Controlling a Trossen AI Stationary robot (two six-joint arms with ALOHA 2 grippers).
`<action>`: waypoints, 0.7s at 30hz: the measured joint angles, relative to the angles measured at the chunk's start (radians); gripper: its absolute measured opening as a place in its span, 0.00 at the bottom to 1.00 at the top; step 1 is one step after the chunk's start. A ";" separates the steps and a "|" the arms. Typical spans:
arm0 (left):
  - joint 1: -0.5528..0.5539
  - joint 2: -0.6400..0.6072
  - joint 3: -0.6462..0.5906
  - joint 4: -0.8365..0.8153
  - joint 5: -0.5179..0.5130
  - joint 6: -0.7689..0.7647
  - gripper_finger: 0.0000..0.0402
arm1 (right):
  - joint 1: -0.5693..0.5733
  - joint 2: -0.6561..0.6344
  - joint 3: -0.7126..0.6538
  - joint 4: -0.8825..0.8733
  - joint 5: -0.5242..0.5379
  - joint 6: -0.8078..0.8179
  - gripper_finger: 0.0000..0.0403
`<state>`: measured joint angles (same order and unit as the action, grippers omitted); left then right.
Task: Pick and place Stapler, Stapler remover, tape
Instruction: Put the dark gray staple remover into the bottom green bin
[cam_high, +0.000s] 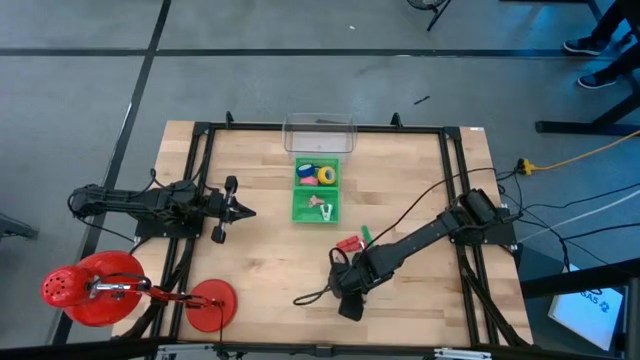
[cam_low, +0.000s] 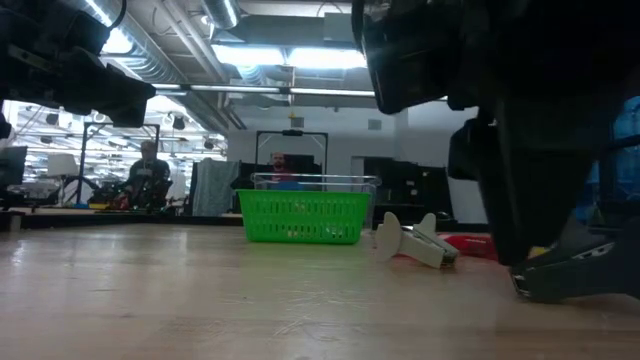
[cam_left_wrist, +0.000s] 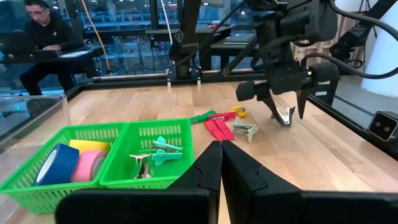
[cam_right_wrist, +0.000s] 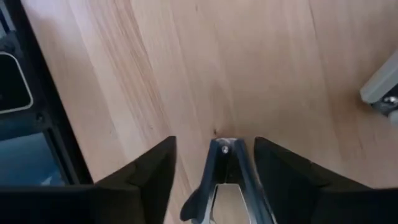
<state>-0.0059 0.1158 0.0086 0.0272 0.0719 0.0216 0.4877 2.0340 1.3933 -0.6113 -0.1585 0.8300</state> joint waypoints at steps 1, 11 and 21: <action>0.000 0.000 0.000 0.000 0.000 0.000 0.02 | -0.002 0.000 0.000 0.002 0.000 -0.004 0.57; 0.000 0.000 0.000 0.000 0.000 0.000 0.01 | -0.008 0.000 0.000 -0.025 0.006 -0.175 0.81; 0.000 0.000 0.000 0.000 0.000 0.000 0.01 | 0.060 0.000 0.000 -0.123 0.132 -0.184 0.77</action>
<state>-0.0059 0.1162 0.0086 0.0269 0.0719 0.0216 0.5474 2.0338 1.3933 -0.7340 -0.0261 0.6461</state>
